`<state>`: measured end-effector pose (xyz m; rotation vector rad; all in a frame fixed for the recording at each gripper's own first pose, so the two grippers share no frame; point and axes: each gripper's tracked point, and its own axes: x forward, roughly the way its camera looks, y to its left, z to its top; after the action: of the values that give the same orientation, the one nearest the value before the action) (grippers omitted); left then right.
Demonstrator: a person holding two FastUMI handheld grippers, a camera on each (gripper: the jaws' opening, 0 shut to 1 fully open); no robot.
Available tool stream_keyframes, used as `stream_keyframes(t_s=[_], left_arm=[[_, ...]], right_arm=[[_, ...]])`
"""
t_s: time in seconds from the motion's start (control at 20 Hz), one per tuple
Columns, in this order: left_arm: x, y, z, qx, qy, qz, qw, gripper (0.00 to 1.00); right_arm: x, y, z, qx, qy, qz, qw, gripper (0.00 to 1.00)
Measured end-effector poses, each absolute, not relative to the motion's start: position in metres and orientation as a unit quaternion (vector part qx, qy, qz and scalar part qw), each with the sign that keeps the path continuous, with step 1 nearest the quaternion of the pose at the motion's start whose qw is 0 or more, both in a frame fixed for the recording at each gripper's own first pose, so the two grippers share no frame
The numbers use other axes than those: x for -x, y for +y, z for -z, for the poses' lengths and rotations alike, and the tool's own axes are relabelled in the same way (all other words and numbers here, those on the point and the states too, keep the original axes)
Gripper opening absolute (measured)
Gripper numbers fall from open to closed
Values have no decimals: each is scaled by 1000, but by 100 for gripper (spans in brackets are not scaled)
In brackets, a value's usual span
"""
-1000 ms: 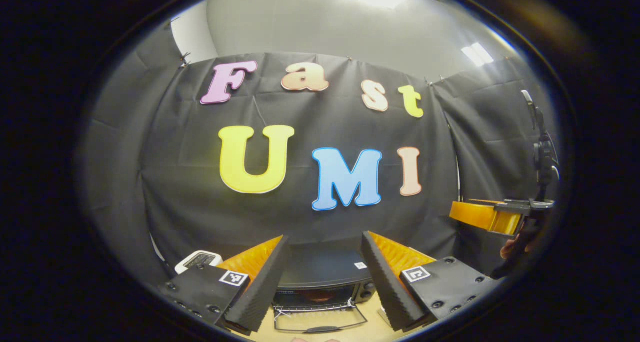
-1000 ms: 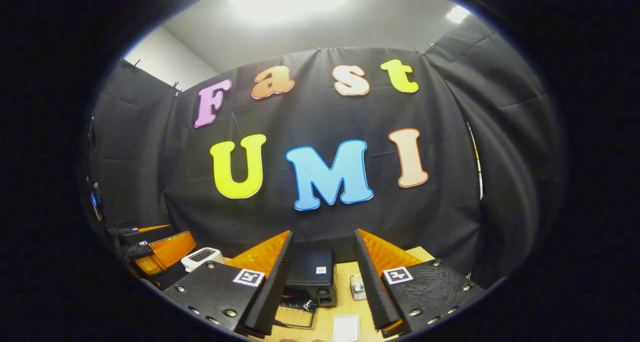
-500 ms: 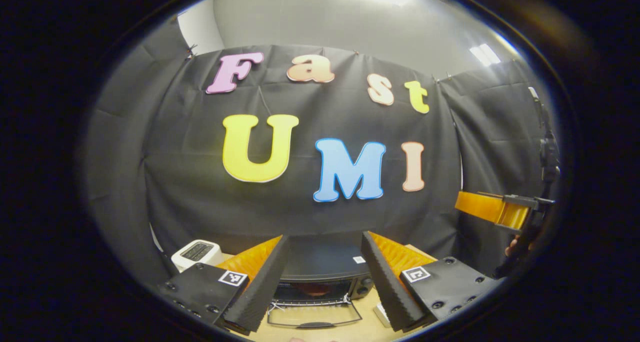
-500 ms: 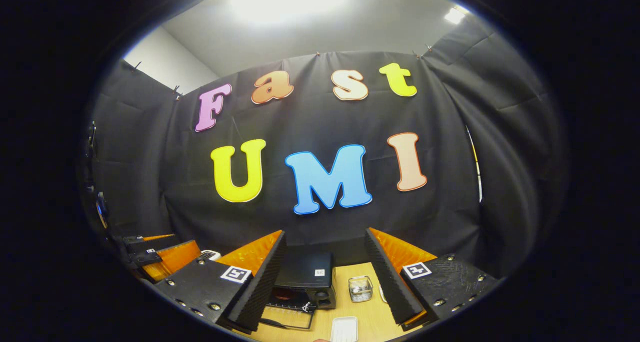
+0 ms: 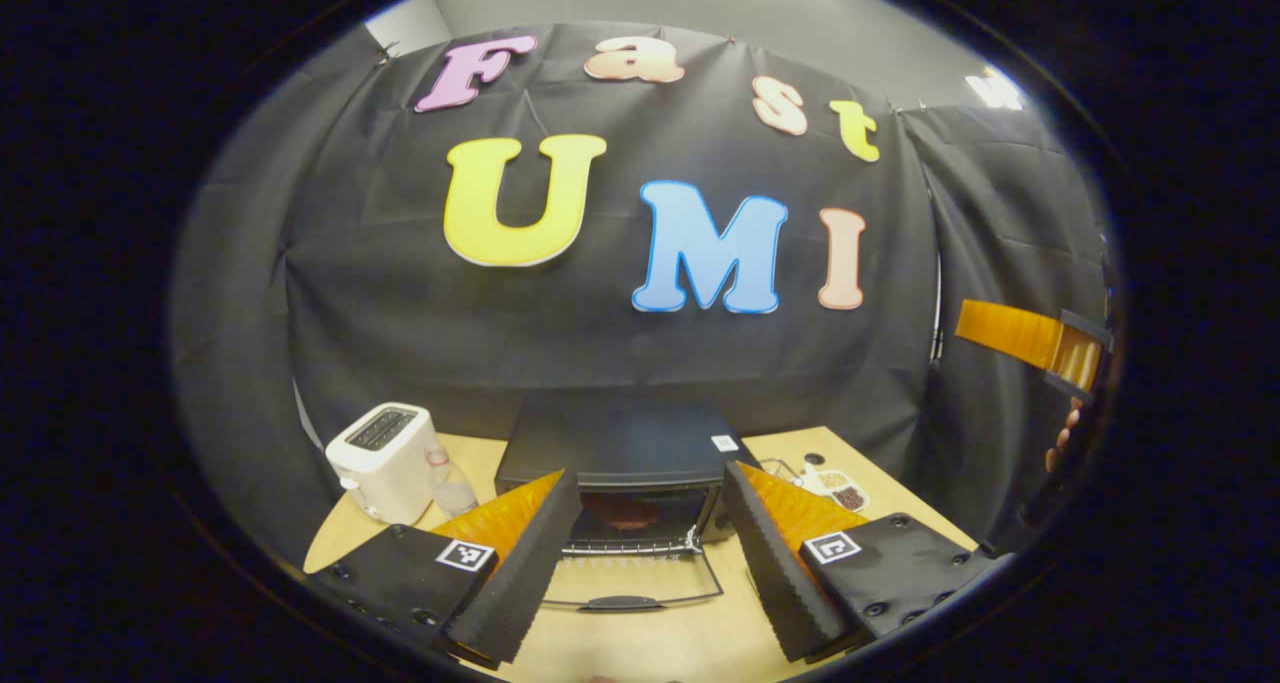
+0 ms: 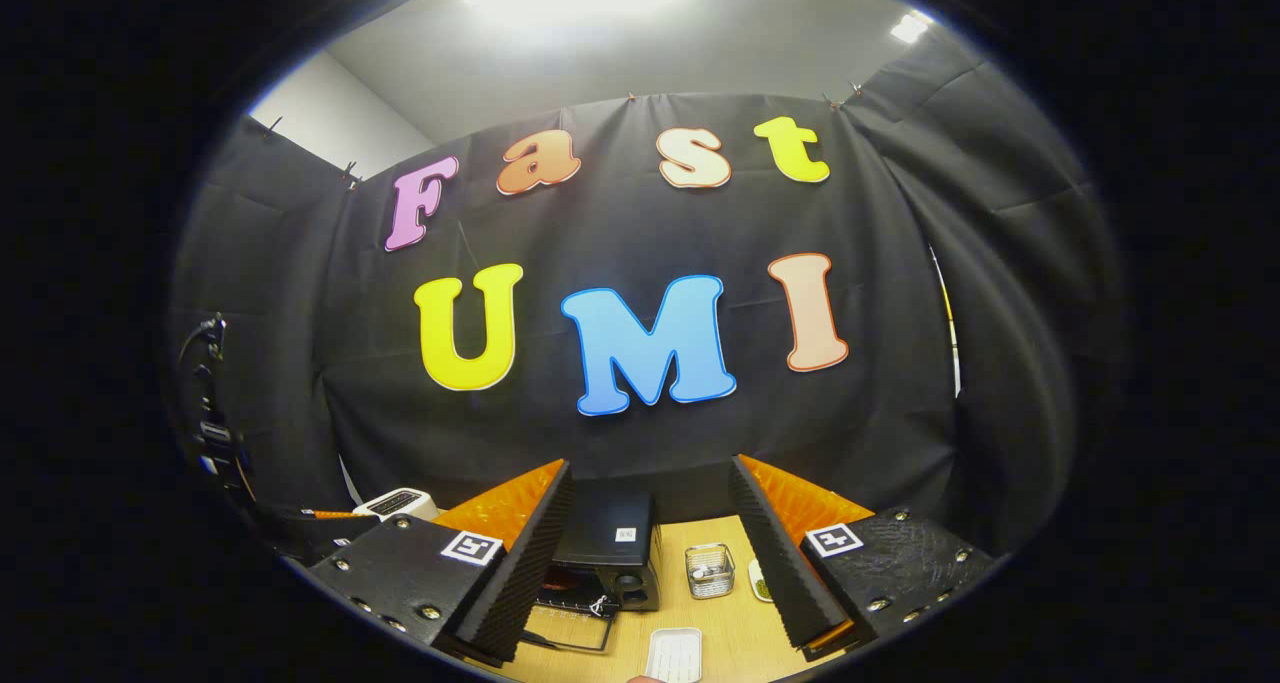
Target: Open the electric oven with the left hand, put the food in, and close the electric oven.
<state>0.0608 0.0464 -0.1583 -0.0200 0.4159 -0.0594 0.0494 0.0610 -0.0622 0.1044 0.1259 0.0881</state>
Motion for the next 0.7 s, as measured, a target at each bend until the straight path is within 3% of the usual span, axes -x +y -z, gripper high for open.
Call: stream_keyframes(t_s=[0.05, 0.4, 0.45, 0.7], left_arm=[[-61, 48, 168, 11, 217, 25, 976, 91], [-54, 47, 238, 8, 306, 22, 952, 91], [-49, 46, 250, 6, 323, 20, 946, 97], [-32, 49, 290, -10, 396, 12, 918, 97]], right_arm=[[-49, 59, 64, -51, 65, -44, 996, 95], [-47, 38, 89, -47, 92, -32, 994, 95], [-47, 36, 92, -47, 95, -31, 994, 95], [-46, 14, 116, -41, 121, -10, 992, 95]])
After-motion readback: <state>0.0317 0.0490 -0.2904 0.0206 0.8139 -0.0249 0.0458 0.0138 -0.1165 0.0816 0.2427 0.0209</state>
